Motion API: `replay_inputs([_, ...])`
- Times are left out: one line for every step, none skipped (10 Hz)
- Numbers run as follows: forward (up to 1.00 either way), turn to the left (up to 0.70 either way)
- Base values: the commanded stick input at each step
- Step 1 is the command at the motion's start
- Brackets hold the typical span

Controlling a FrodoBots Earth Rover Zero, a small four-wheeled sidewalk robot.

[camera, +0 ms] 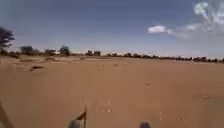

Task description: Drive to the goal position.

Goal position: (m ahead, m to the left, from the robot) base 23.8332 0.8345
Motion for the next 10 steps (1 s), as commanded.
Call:
replay_inputs([0.7,-0.11])
replay_inputs([0.7,-0.04])
replay_inputs([0.7,0.0])
replay_inputs([0.7,0.0])
replay_inputs([0.7,0.0])
replay_inputs([0.7,0.0])
replay_inputs([0.7,0.0])
replay_inputs([0.7,0.0])
replay_inputs([0.7,0.0])
replay_inputs([0.7,0.0])
